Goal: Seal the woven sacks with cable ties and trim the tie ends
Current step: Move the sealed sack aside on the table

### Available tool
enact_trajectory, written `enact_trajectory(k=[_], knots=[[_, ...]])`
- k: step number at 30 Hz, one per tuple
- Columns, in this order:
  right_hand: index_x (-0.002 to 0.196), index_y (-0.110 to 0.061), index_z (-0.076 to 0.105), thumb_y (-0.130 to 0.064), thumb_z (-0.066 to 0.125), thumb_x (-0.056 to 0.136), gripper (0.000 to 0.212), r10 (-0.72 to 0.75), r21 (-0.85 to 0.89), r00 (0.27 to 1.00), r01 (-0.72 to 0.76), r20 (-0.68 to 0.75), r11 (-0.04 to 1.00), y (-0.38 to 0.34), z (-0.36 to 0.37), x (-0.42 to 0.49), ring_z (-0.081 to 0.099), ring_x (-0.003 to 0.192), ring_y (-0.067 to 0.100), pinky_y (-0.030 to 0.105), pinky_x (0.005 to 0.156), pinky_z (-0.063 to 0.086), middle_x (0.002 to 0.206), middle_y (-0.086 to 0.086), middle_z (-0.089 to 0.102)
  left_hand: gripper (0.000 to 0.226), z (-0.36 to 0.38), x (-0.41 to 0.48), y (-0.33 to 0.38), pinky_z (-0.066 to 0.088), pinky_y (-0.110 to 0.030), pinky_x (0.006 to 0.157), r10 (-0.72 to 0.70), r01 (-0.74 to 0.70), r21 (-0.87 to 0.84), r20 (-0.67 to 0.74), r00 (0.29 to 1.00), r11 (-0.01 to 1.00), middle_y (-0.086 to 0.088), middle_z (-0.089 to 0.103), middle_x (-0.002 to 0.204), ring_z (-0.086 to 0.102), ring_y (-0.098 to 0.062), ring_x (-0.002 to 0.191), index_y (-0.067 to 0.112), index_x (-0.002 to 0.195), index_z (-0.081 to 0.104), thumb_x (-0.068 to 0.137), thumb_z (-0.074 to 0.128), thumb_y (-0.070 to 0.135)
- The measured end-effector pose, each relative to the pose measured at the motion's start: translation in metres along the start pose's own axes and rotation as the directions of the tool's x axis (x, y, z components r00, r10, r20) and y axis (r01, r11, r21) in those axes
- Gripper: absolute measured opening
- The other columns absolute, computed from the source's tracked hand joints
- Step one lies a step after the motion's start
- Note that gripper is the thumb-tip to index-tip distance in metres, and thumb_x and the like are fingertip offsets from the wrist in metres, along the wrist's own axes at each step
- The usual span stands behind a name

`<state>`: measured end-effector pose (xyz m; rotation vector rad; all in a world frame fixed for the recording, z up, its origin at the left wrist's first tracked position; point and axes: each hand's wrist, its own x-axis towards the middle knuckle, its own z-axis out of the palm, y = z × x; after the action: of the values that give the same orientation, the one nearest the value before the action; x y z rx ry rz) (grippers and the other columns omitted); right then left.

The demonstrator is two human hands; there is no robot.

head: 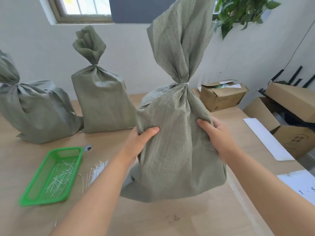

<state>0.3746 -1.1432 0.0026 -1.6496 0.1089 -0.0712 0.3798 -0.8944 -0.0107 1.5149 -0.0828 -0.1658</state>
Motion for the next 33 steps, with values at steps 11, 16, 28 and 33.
enact_trajectory(k=[11, 16, 28, 33], knots=[[0.099, -0.028, 0.074, -0.029, 0.063, 0.096, 0.011, 0.045, -0.027, 0.999, -0.045, -0.003, 0.999, 0.021, -0.076, 0.124, 0.069, 0.102, 0.037, 0.058, 0.095, 0.051, 0.110, 0.017, 0.072, 0.039, 0.074, 0.126, -0.023, 0.055, -0.029, 0.086, -0.054, 0.054, -0.017, -0.020, 0.998, 0.998, 0.006, 0.077, 0.108, 0.072, -0.012, 0.103, 0.027, 0.112, 0.069, 0.076, 0.073, 0.041], [0.098, -0.021, 0.071, -0.029, 0.064, 0.095, 0.011, 0.005, -0.045, 1.000, -0.003, 0.030, 0.999, 0.033, -0.100, 0.203, 0.063, 0.092, 0.027, 0.058, 0.092, 0.051, 0.100, 0.014, 0.069, 0.033, 0.094, 0.198, -0.028, 0.055, -0.025, 0.081, -0.049, 0.049, -0.003, -0.049, 0.998, 0.999, 0.013, 0.078, 0.099, 0.073, -0.007, 0.097, 0.029, 0.107, 0.068, 0.077, 0.071, 0.039], [0.100, -0.027, 0.072, -0.040, 0.065, 0.084, 0.021, -0.151, -0.034, 0.987, 0.153, 0.062, 0.988, 0.058, -0.081, 0.369, 0.068, 0.099, 0.028, 0.057, 0.096, 0.049, 0.107, 0.014, 0.072, 0.041, 0.071, 0.357, -0.047, 0.058, -0.026, 0.077, 0.046, -0.052, -0.034, -0.149, 0.988, 0.998, 0.012, 0.078, 0.093, 0.074, -0.008, 0.092, 0.025, 0.105, 0.067, 0.068, 0.079, 0.036], [0.097, -0.026, 0.072, -0.044, 0.066, 0.081, 0.025, -0.183, -0.038, 0.981, 0.185, 0.056, 0.982, 0.074, -0.070, 0.422, 0.065, 0.091, 0.022, 0.058, 0.093, 0.051, 0.099, 0.009, 0.071, 0.035, 0.061, 0.406, -0.055, 0.059, -0.027, 0.076, 0.048, -0.055, -0.039, -0.151, 0.987, 0.998, 0.004, 0.076, 0.101, 0.074, -0.011, 0.093, 0.023, 0.107, 0.066, 0.073, 0.073, 0.029]])
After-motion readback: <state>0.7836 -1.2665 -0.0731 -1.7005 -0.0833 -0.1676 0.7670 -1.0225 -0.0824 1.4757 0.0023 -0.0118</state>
